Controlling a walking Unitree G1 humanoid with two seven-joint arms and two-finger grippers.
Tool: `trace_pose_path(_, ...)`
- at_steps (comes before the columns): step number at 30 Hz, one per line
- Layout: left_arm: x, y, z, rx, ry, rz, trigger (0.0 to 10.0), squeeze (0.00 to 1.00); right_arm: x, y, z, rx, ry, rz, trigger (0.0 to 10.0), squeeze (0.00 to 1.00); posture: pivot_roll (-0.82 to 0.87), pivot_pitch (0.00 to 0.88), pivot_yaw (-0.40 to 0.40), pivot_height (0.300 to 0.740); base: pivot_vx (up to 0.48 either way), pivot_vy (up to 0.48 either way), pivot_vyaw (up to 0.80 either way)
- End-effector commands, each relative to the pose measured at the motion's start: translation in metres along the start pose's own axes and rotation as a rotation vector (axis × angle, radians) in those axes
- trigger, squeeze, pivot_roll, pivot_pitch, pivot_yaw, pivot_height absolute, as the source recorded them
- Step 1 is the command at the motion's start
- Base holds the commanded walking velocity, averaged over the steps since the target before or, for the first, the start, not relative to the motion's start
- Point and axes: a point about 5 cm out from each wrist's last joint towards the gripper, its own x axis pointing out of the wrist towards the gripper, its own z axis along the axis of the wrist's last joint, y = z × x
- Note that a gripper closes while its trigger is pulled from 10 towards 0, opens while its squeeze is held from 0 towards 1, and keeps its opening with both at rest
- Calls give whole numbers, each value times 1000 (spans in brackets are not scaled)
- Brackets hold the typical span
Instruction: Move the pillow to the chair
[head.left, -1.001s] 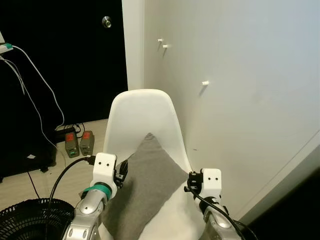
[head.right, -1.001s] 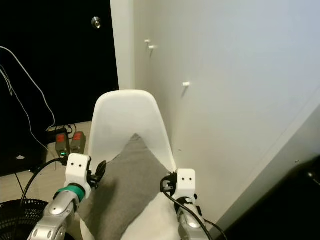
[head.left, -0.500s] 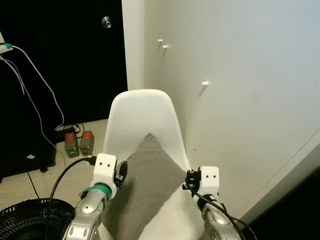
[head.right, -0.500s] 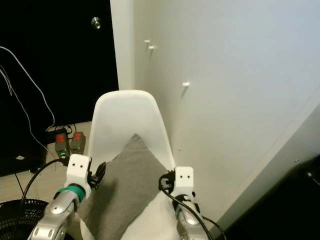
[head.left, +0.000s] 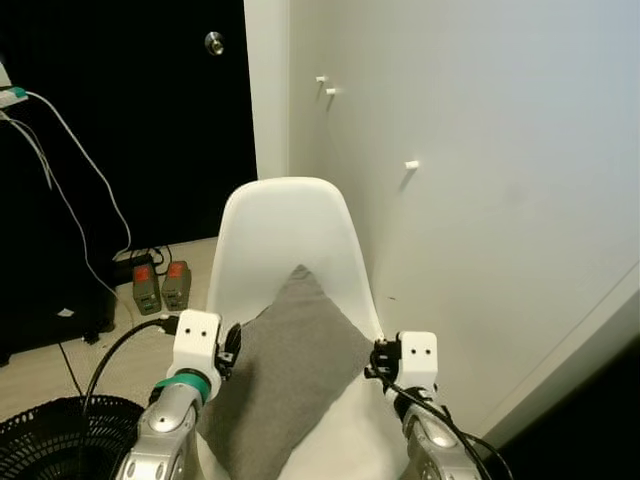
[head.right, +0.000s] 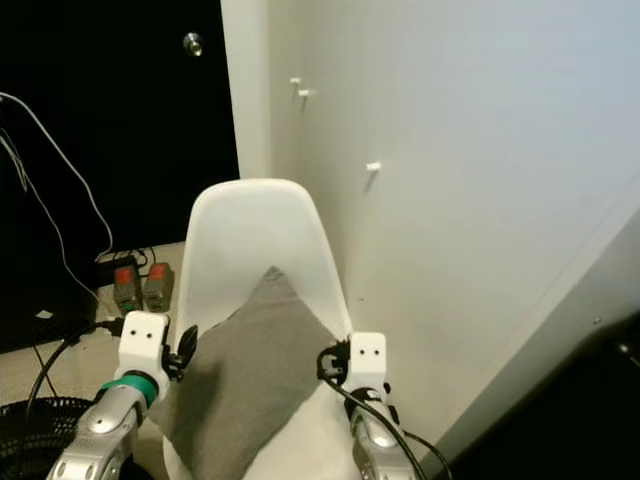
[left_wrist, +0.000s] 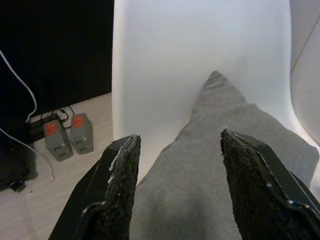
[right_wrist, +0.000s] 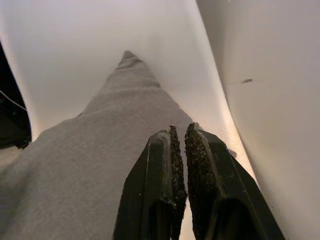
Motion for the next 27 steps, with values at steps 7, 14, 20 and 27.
trace_pose_path(7, -7, 5, -5, 1, -10, 26, 10000, 0, -4, 5, -7, 6, 15, 5, 10000, 0, -29, 69, 87, 740, 0, 0, 0)
trace_pose_path(14, -8, 8, -2, 17, -19, 40, 10000, 0, -4, 11, -10, 14, 20, 12, 10000, 0, 4, 98, 95, 740, 0, 0, 0)
trace_pose_path(20, -12, 10, -1, 4, -25, 38, 10000, 0, -6, 12, -12, 17, 28, 13, 10000, 0, 10, 118, 103, 740, 0, 0, 0)
trace_pose_path(27, -15, 10, -3, 0, -9, 23, 10000, 0, -10, 10, -15, 18, 35, 6, 10000, 0, 9, 131, 109, 740, 0, 0, 0)
